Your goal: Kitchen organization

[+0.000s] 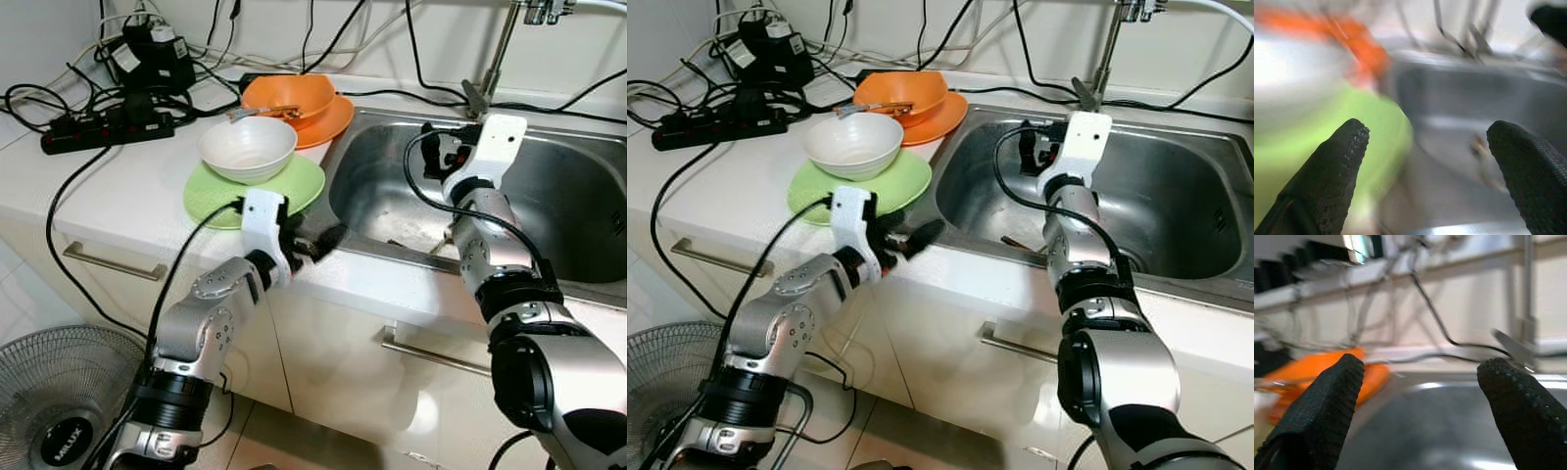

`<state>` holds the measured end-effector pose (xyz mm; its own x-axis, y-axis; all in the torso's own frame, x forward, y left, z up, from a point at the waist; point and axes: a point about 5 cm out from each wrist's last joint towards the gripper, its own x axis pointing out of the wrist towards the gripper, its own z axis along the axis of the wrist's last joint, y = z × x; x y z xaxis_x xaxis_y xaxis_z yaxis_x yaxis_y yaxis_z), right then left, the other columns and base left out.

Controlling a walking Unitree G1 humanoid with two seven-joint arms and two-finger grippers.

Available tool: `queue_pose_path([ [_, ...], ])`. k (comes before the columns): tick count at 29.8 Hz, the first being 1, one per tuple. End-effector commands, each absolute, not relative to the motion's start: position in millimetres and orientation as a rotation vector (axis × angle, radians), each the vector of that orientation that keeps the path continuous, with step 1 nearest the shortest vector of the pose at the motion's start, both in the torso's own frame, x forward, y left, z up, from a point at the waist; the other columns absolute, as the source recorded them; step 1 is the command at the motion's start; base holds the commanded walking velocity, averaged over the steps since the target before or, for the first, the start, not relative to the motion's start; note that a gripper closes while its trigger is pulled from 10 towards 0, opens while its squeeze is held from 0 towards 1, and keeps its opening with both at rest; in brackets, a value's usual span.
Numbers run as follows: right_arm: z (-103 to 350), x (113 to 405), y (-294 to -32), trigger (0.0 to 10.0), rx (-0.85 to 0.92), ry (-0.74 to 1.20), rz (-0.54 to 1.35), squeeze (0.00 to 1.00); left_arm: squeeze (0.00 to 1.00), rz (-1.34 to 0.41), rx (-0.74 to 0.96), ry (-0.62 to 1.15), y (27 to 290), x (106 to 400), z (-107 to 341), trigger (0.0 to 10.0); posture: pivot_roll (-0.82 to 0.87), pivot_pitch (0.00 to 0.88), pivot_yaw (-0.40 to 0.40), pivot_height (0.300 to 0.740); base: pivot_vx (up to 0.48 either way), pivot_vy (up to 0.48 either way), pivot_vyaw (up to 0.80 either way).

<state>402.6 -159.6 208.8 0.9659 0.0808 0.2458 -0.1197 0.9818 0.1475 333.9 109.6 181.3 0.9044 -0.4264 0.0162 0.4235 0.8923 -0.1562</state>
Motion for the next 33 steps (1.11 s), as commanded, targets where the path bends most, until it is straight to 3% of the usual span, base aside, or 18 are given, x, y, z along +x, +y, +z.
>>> queue_pose_path([
  [1,211.6,400.5,-150.9,10.0,0.210,-0.244,0.192,1.00,1.00,-0.370,-0.117,-0.032,120.6,338.9,190.6,10.0,-0.05,0.000,0.075,0.740,0.000,0.000,0.00],
  [7,209.2,375.0,-128.4,10.0,0.196,-0.218,0.508,1.00,1.00,-0.281,-0.050,-0.077,141.8,349.8,203.7,10.0,-0.07,0.000,0.088,0.740,0.000,0.000,0.00],
  [11,207.6,361.8,-126.7,10.0,0.168,-0.212,0.576,1.00,1.00,-0.222,-0.041,-0.080,152.1,354.6,203.5,10.0,-0.07,0.000,0.092,0.740,0.000,0.000,0.00],
  [12,207.3,357.4,-126.5,10.0,0.166,-0.209,0.594,1.00,0.74,-0.191,-0.046,-0.083,156.7,356.6,203.8,10.0,-0.08,0.000,0.098,0.740,0.000,0.000,0.00],
  [13,206.3,351.7,-126.2,10.0,0.159,-0.203,0.623,1.00,0.00,-0.158,-0.055,-0.091,162.5,359.1,204.6,10.0,-0.08,0.000,0.104,0.740,0.000,0.000,0.00],
  [17,204.6,333.9,-127.2,10.0,0.154,-0.184,0.699,0.98,0.00,-0.113,-0.076,-0.109,165.8,360.5,204.0,10.0,-0.09,0.000,0.109,0.740,0.000,0.000,0.00],
  [19,205.0,327.2,-128.6,10.0,0.141,-0.178,0.718,0.84,0.00,-0.111,-0.072,-0.117,167.5,363.6,207.2,10.0,-0.10,0.000,0.099,0.740,0.000,0.000,0.00],
  [23,206.4,319.7,-124.6,10.0,0.136,-0.163,0.726,0.75,0.00,-0.085,-0.082,-0.166,170.7,362.9,215.3,10.0,-0.09,0.000,0.073,0.740,0.000,0.000,0.00],
  [24,206.7,319.3,-124.0,10.0,0.137,-0.162,0.727,0.62,0.00,-0.082,-0.081,-0.169,171.4,362.7,215.6,10.0,-0.09,0.000,0.073,0.740,0.000,0.000,0.00],
  [33,217.9,323.7,-101.6,10.0,0.218,-0.170,0.714,0.54,0.00,0.030,-0.125,-0.172,189.0,353.8,215.2,10.0,-0.04,0.005,0.054,0.740,0.000,0.000,-0.42],
])
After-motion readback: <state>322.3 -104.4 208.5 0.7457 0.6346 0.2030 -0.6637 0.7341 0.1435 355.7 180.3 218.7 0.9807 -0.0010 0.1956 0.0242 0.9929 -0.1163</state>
